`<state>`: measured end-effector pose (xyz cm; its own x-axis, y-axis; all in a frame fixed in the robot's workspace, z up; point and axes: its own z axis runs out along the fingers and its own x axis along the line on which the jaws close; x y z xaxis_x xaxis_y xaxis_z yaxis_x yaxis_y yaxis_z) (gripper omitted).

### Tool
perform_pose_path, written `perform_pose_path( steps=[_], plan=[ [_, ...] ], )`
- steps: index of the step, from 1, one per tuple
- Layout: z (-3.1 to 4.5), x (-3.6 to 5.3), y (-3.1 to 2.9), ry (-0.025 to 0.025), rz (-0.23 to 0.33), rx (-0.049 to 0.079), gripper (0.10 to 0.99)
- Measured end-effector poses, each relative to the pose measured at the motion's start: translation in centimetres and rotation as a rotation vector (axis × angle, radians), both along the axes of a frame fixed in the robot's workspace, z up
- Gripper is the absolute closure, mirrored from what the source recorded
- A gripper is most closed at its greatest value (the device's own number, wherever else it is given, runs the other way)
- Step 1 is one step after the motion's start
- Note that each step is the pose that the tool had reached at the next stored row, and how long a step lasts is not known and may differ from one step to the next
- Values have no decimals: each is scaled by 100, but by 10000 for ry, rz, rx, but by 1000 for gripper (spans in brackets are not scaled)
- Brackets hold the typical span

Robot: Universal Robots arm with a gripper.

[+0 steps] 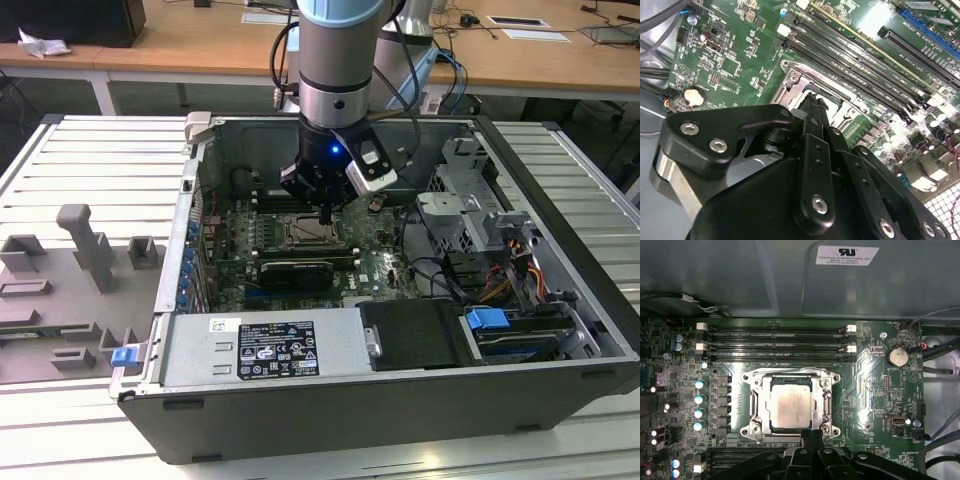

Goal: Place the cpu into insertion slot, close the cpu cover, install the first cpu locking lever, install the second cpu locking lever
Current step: 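Install the second cpu locking lever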

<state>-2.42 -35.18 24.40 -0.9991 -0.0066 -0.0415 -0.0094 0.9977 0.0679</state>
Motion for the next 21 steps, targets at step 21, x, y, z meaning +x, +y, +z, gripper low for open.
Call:
perform_pose_path(
  steps=[21],
  plan=[
    [0,0,-122,-1,0,0,980]
  ],
)
